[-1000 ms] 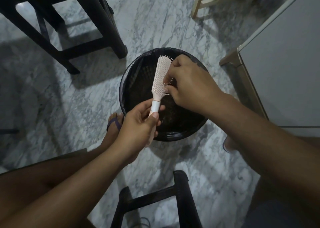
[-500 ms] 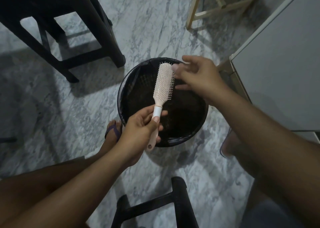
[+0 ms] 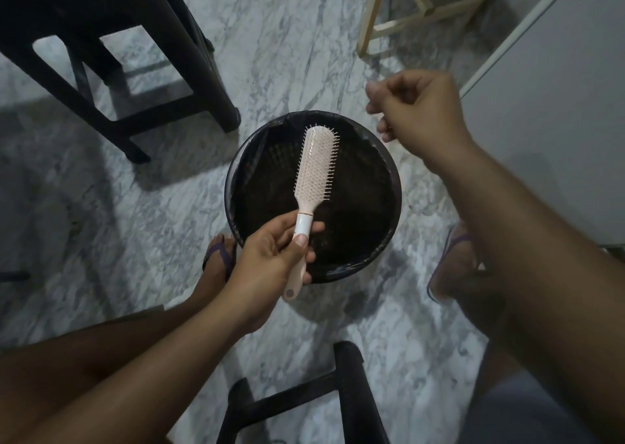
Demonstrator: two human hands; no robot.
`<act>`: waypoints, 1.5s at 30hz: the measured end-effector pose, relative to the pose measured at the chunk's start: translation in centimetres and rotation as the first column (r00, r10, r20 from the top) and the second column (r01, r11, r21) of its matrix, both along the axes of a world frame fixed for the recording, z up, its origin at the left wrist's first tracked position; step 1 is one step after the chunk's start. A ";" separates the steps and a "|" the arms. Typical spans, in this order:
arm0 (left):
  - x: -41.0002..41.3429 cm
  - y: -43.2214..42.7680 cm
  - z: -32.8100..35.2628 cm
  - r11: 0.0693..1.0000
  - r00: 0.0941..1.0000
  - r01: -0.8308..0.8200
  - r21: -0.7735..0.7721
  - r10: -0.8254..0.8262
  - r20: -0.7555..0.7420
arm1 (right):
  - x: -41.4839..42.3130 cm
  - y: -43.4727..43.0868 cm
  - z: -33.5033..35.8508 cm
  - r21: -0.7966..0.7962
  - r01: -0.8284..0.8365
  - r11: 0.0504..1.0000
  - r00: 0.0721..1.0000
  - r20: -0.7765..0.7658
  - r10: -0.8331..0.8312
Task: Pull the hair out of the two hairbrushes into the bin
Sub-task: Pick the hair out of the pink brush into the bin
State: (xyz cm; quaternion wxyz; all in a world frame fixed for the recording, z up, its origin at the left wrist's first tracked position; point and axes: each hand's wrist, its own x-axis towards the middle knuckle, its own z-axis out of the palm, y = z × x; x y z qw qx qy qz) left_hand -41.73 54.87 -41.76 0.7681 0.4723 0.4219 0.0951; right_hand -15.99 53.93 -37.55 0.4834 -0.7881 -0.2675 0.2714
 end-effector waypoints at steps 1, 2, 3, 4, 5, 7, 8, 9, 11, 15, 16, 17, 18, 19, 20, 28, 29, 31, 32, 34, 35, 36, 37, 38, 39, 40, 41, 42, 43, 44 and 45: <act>0.0 -0.1 0.0 1.000 1.000 0.011 -0.003 -0.011 -0.001 | -0.4 0.1 -0.4 -0.026 -0.046 0.999 0.999 0.002 0.046; -0.1 -0.2 0.0 1.000 1.000 0.023 -0.007 -0.023 0.000 | -1.2 0.2 -0.8 -0.076 -0.133 0.988 0.991 -0.009 0.132; 0.0 -0.4 0.0 0.999 0.999 0.038 -0.008 -0.038 0.000 | -2.2 0.2 -1.2 -0.144 -0.242 0.959 0.970 -0.013 0.243; 0.0 -0.6 0.0 0.999 0.999 0.054 -0.005 -0.054 0.000 | -3.2 0.4 -1.5 -0.217 -0.344 0.913 0.936 0.002 0.353; -0.1 -0.8 0.1 0.998 0.998 0.066 -0.004 -0.066 -0.001 | -4.1 0.6 -1.8 -0.269 -0.409 0.872 0.900 0.037 0.433; -0.1 -1.2 0.1 0.998 0.998 0.069 -0.010 -0.069 0.001 | -4.9 1.1 -2.2 -0.270 -0.403 0.875 0.892 0.100 0.441; -0.1 -1.3 0.2 0.998 0.998 0.066 -0.014 -0.066 0.006 | -4.9 1.4 -2.1 -0.241 -0.370 0.897 0.909 0.108 0.404; -0.1 -1.3 0.3 0.998 0.998 0.066 -0.017 -0.066 0.015 | -4.7 1.7 -2.0 -0.209 -0.335 0.919 0.931 0.078 0.358; -0.1 -1.1 0.5 0.997 0.997 0.071 -0.009 -0.070 0.043 | -4.1 1.9 -1.6 -0.123 -0.273 0.954 0.959 -0.119 0.258; 0.0 -0.6 0.8 0.996 0.993 0.085 -0.004 -0.085 0.079 | -3.3 2.1 -0.5 0.027 -0.138 0.990 0.855 -0.501 0.133; 0.0 -0.6 0.8 0.996 0.993 0.093 0.000 -0.092 0.078 | -3.0 2.2 -0.4 0.043 -0.091 0.995 0.826 -0.554 0.100; -0.1 -0.7 0.8 0.995 0.992 0.097 0.002 -0.097 0.075 | -2.6 2.3 -0.4 0.057 -0.030 0.998 0.796 -0.603 0.058; -0.2 -0.8 0.8 0.995 0.993 0.096 -0.002 -0.095 0.071 | -2.2 2.3 -0.4 0.066 0.034 0.997 0.777 -0.630 0.015; -0.3 -0.9 0.7 0.996 0.994 0.089 -0.012 -0.088 0.070 | -1.5 2.2 -0.6 0.067 0.085 0.994 0.778 -0.628 -0.025; -0.4 -1.0 0.7 0.997 0.994 0.080 -0.022 -0.078 0.071 | -0.8 1.9 -0.9 0.062 0.113 0.992 0.798 -0.600 -0.054; -0.4 0.5 0.5 1.000 0.996 -0.010 -0.018 0.012 0.090 | -2.1 0.7 -3.9 -0.279 -0.187 0.942 0.980 -0.124 0.158; -0.4 0.5 0.5 1.000 0.996 -0.015 -0.018 0.017 0.089 | -2.4 0.9 -4.0 -0.295 -0.175 0.939 0.984 -0.076 0.159; -0.3 0.5 0.5 0.999 0.996 -0.023 -0.022 0.025 0.083 | -2.9 1.3 -3.7 -0.278 -0.123 0.953 0.992 -0.053 0.112; -0.3 0.6 0.4 0.999 0.997 -0.026 -0.025 0.027 0.076 | -3.0 1.4 -3.5 -0.260 -0.113 0.959 0.991 -0.096 0.091; -0.3 0.7 0.4 0.999 0.998 -0.023 -0.026 0.024 0.060 | -3.6 1.3 -2.7 -0.216 -0.178 0.960 0.969 -0.207 0.133; -0.3 0.7 0.4 0.999 0.998 -0.021 -0.024 0.022 0.054 | -3.9 1.1 -2.5 -0.168 -0.241 0.956 0.952 -0.233 0.199; -0.3 0.7 0.4 1.000 0.998 -0.021 -0.022 0.022 0.051 | -4.2 1.0 -2.5 -0.103 -0.295 0.950 0.935 -0.237 0.265; -0.3 0.7 0.4 0.999 0.998 -0.024 -0.021 0.025 0.051 | -4.2 0.8 -2.6 -0.046 -0.319 0.947 0.925 -0.234 0.300; -0.3 0.6 0.4 0.999 0.998 -0.028 -0.023 0.029 0.055 | -4.1 0.7 -2.9 -0.016 -0.312 0.950 0.925 -0.234 0.300; -0.4 0.5 0.4 0.999 0.998 -0.031 -0.026 0.032 0.061 | -3.8 0.7 -3.1 -0.006 -0.288 0.958 0.929 -0.246 0.277; -0.3 0.5 0.4 0.999 0.997 -0.033 -0.032 0.035 0.068 | -3.6 0.7 -3.3 0.001 -0.260 0.966 0.928 -0.276 0.250; -0.3 0.4 0.4 0.999 0.996 -0.035 -0.038 0.037 0.075 | -3.4 0.7 -3.5 0.015 -0.233 0.972 0.918 -0.327 0.226; -0.3 0.4 0.4 0.998 0.996 -0.037 -0.045 0.040 0.079 | -3.3 0.6 -3.7 0.038 -0.204 0.978 0.899 -0.389 0.202; -0.3 0.4 0.4 0.998 0.996 -0.039 -0.052 0.043 0.082 | -3.2 0.6 -3.8 0.062 -0.167 0.984 0.872 -0.457 0.177; -0.2 0.4 0.4 0.997 0.995 -0.042 -0.057 0.047 0.083 | -3.2 0.6 -3.8 0.081 -0.125 0.989 0.839 -0.524 0.149; -0.2 0.4 0.4 0.997 0.995 -0.047 -0.063 0.052 0.085 | -3.2 0.5 -3.9 0.086 -0.082 0.993 0.806 -0.580 0.117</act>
